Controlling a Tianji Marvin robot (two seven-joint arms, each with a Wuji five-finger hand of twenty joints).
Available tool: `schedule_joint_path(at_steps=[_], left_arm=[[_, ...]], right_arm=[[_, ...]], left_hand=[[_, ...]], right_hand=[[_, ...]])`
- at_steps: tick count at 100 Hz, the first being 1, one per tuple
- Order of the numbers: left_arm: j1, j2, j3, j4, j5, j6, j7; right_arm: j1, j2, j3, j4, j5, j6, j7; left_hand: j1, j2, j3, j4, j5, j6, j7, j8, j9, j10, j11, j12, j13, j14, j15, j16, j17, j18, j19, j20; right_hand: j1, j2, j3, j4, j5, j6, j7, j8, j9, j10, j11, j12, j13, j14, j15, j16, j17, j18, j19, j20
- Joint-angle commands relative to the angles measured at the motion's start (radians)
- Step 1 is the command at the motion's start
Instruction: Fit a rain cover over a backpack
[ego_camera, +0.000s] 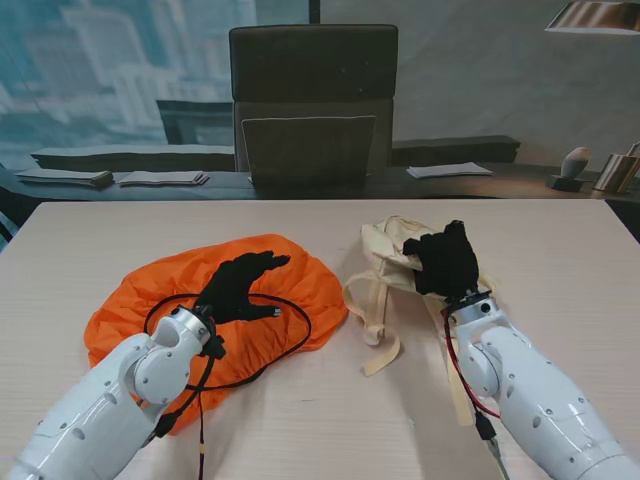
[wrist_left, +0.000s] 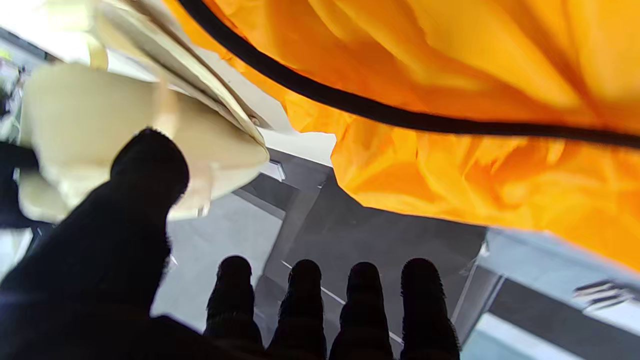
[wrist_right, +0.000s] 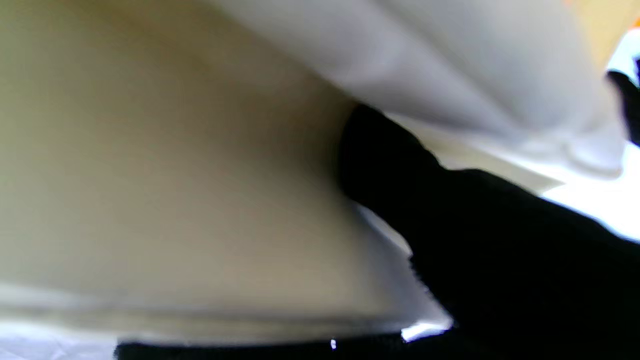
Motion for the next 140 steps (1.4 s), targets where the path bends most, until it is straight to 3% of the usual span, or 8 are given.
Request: schedule_joint_path(at_steps=[1,26,63,84,97,108,114,140], left_arm=[[-0.030,0.006,-0.006,-0.032,-0.036,0.004,-0.043],[-0.163,-0.017,0.096,0.059,-0.084,0.014,-0.025],[-0.374,-0.070,0.355,0.243,-0.281,-0.048,-0.124],[-0.430,-0.123,0.412,0.322,-0.369,-0.066,-0.090],[-0.452,-0.165,0.420,0.355,-0.481,-0.067,-0.087],[-0.461,-0.188,0.415,0.373,-0.543,-0.061,-0.084],[-0.460,-0.186,0.407,0.370,-0.553,-0.047,-0.092],[-0.404,-0.213,0.292,0.320,-0.723,0.060,-0.046]], right_arm=[[-0.008,0.009,0.007,-0.054,-0.024,-0.019,0.024],[-0.112,0.013,0.097,-0.228,-0.037,-0.157,0.110],[-0.127,-0.003,0.075,-0.304,0.000,-0.160,0.141],[-0.139,-0.017,0.068,-0.337,0.058,-0.185,0.195],[-0.143,-0.010,0.075,-0.347,0.053,-0.200,0.237],[-0.145,-0.003,0.094,-0.329,0.031,-0.211,0.224],[-0.151,-0.002,0.121,-0.320,0.036,-0.249,0.226],[-0.183,-0.018,0.258,-0.265,0.107,-0.417,0.214]], left_hand=[[-0.034,-0.067,0.039,-0.054,-0.041,0.047,-0.141,-0.069,-0.068,-0.009,-0.096,-0.032,-0.033,-0.025,-0.064,-0.032,-0.009,-0.053,-0.005,-0.006],[-0.125,-0.154,0.108,-0.111,-0.058,0.171,-0.220,-0.103,-0.113,0.043,-0.184,-0.003,-0.064,-0.025,-0.158,-0.021,-0.002,-0.079,-0.120,-0.061],[-0.188,-0.187,0.155,-0.139,-0.058,0.146,-0.197,-0.051,-0.108,0.018,-0.160,0.045,-0.074,-0.034,-0.196,-0.017,0.000,-0.040,-0.288,-0.136],[-0.019,-0.060,0.041,-0.058,-0.031,-0.065,0.316,0.272,0.130,-0.103,0.193,0.222,0.070,-0.027,0.009,0.069,-0.014,0.027,-0.186,-0.084],[0.181,0.127,-0.104,-0.057,0.321,-0.311,0.698,0.334,0.442,-0.133,0.302,0.227,0.265,-0.023,0.113,0.103,-0.014,0.032,-0.095,-0.045],[0.323,0.270,-0.289,-0.058,0.452,-0.317,0.783,0.511,0.656,-0.129,0.297,0.340,0.419,-0.021,0.192,0.130,0.036,0.050,0.009,0.008],[0.380,0.320,-0.360,-0.054,0.413,-0.271,0.789,0.611,0.679,-0.114,0.310,0.368,0.460,-0.026,0.228,0.149,0.066,0.052,0.070,0.038],[0.575,0.421,-0.524,-0.033,0.278,-0.095,0.910,0.753,0.677,-0.079,0.442,0.580,0.499,0.053,0.398,0.243,0.197,-0.100,0.241,0.117]], right_hand=[[0.058,0.003,0.109,-0.025,0.063,-0.076,0.060,0.048,0.040,0.033,-0.005,0.019,0.036,0.009,0.023,0.012,-0.011,0.021,0.009,0.009],[0.055,0.009,0.103,-0.025,0.056,-0.071,0.051,0.062,0.036,0.031,-0.005,0.026,0.031,0.002,0.033,0.021,-0.020,0.012,0.003,0.006],[0.047,-0.014,0.118,-0.035,0.059,-0.058,0.048,0.060,0.054,0.038,-0.010,0.026,0.052,0.006,0.032,0.023,-0.002,0.011,0.013,0.009],[0.043,0.019,0.103,-0.029,0.044,-0.055,0.046,0.061,0.036,0.032,-0.008,0.033,0.033,-0.004,0.035,0.030,-0.011,0.013,0.012,0.009],[0.030,0.092,0.037,-0.009,-0.002,-0.077,0.025,0.068,-0.007,0.001,-0.009,0.019,-0.008,-0.035,0.012,0.031,-0.011,-0.007,0.013,0.009],[-0.135,0.098,-0.085,-0.046,-0.214,-0.015,-0.112,0.053,-0.214,-0.021,-0.057,-0.024,-0.173,-0.066,-0.131,0.026,-0.096,-0.042,-0.022,-0.005],[-0.286,0.157,-0.110,0.118,-0.345,0.075,-0.304,0.144,-0.397,-0.017,-0.080,-0.078,-0.335,-0.073,-0.210,0.015,-0.186,-0.072,-0.052,-0.023],[-0.565,0.190,-0.196,0.092,-0.868,0.163,-0.340,-0.096,-0.866,-0.041,-0.160,-0.199,-0.675,-0.130,-0.425,-0.061,-0.400,-0.128,-0.221,-0.052]])
